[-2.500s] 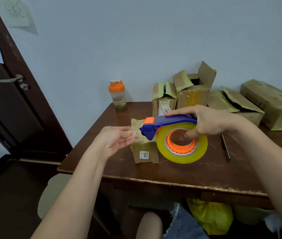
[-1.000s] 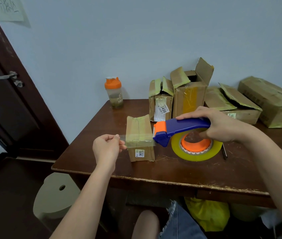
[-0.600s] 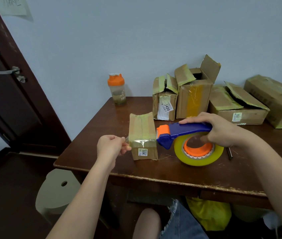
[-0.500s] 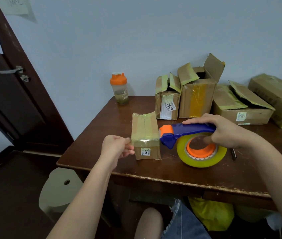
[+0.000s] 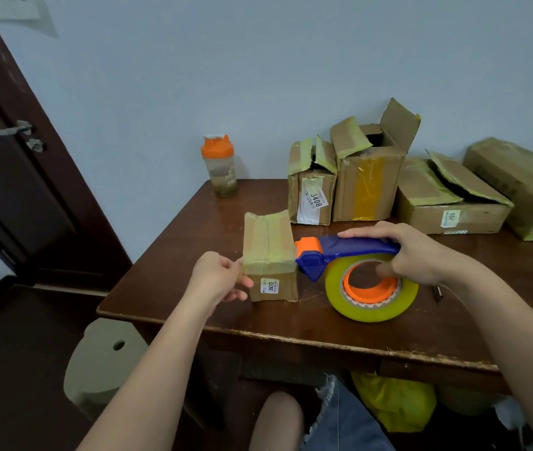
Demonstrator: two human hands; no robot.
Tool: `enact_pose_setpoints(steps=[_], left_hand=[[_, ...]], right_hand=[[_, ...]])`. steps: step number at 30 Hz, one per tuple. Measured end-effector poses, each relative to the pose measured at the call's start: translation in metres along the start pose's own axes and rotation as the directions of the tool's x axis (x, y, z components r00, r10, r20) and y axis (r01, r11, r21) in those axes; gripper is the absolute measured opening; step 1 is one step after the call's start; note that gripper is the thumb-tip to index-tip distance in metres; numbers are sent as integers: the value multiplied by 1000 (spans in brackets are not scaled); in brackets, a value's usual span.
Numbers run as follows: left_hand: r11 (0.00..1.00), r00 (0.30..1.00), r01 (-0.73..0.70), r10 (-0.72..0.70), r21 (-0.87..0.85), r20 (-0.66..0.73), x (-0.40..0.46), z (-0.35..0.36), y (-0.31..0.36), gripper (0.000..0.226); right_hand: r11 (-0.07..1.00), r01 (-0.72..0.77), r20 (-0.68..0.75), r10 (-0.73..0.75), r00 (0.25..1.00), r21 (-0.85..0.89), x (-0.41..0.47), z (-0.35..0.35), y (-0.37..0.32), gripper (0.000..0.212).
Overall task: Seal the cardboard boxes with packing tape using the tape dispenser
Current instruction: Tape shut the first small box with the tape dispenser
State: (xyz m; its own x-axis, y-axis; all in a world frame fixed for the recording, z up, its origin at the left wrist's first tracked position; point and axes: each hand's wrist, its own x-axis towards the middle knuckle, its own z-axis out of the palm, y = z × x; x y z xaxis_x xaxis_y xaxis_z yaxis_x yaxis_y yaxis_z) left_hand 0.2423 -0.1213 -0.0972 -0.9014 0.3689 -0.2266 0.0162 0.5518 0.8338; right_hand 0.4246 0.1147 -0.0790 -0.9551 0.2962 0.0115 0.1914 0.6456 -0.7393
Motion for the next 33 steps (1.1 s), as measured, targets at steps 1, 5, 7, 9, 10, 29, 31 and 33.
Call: enact_pose_setpoints(steps=[1, 5, 7, 9, 10, 29, 31, 33], left_hand=[[998, 1000, 16, -16, 57, 0, 2, 1, -1, 45], [946, 1000, -15, 19, 324, -7, 2, 9, -25, 56], [942, 978, -123, 168, 311, -124, 2, 11, -29, 36], [913, 878, -303, 379, 274, -293, -1, 11, -23, 25], [875, 805, -411, 479, 253, -350, -5, 11, -17, 25], [590, 685, -647, 728, 483, 27, 2, -13, -31, 42], [558, 667, -690, 738, 460, 104, -2, -9, -28, 48], [567, 669, -700, 734, 435, 119, -3, -6, -27, 50]], right_hand=[[1000, -3, -2, 3, 1000, 1, 0, 0, 0, 76], [1000, -9, -3, 9, 1000, -5, 0, 1, 0, 77], [1000, -9, -1, 9, 1000, -12, 1, 1, 0, 79], [1000, -14, 3, 14, 1000, -16, 1, 1, 1, 79], [1000, -16, 3, 16, 1000, -13, 2, 0, 0, 79], [995, 5, 153, 10, 988, -99, 24, 15, -18, 76], [986, -39, 217, 74, 973, -164, 25, 12, -23, 77], [940, -76, 227, 158, 961, -332, 27, 10, -30, 78]])
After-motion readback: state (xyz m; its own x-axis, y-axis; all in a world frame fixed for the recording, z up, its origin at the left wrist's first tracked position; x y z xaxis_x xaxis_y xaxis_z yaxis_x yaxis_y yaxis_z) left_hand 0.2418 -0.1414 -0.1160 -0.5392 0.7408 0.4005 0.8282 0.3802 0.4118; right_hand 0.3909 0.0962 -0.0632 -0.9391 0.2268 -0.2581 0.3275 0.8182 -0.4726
